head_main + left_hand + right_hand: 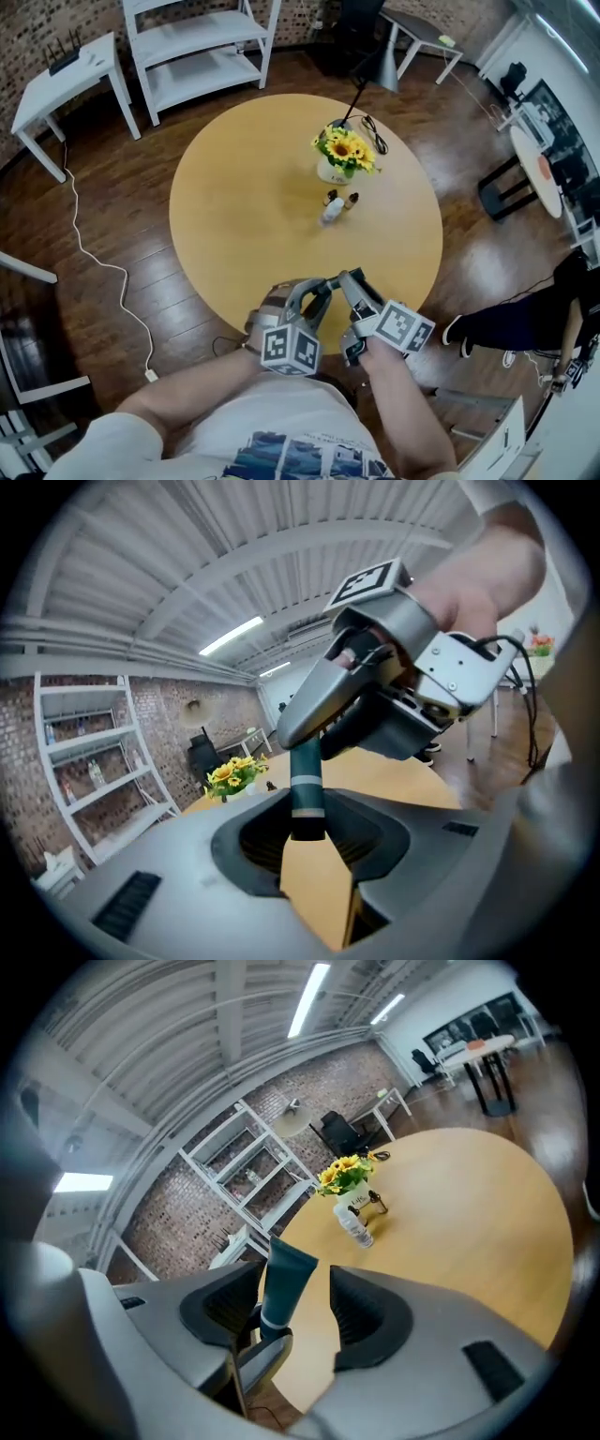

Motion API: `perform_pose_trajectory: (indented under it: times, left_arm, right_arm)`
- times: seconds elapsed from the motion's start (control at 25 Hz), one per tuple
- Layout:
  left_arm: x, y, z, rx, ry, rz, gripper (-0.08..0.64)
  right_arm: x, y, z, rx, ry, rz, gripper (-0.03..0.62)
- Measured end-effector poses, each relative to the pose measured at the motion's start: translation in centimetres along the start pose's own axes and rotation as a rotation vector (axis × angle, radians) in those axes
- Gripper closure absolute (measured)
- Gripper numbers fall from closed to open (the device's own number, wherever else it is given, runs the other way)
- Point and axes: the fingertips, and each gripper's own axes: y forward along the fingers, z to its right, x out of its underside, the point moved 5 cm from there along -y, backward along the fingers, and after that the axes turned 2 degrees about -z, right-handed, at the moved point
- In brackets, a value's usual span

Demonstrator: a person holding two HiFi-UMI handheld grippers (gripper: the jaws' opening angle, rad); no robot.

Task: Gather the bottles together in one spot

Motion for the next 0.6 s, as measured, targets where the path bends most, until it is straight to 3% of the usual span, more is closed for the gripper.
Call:
perform_pose_trajectory:
  times: [0.12,0.16,0.32,0.48,0.6]
  left_arm:
    - [-0.3,0.3,1.1,-0.003,0.092,0.018,0.446]
    - [-0.3,0.5,1.3,-0.003,0.104,0.02,0.446]
    - [-0.3,1.7,1.9,0.029,0.085,0.001,0.443]
    - [-0.9,3.2,2.8,0.114,0.048,-0.008,0.41]
    - [-0.4,3.7,1.8,0.106,-0.067,-0.053,0.377]
  right_arm:
    - [-0.5,0.0,0.6,-0.04,0.077,0.029,0.351]
    - [-0.7,0.0,0.8,-0.056,0.092,0.032,0.433]
    - [-1.2,0.2,1.7,-0.088,0.107,0.009,0.436]
    - [-3.0,0.1,3.8,-0.094,0.008,-0.005,0.442]
    - [-5.1,0.6,6.2,-0.094,-0.14,-0.019,0.442]
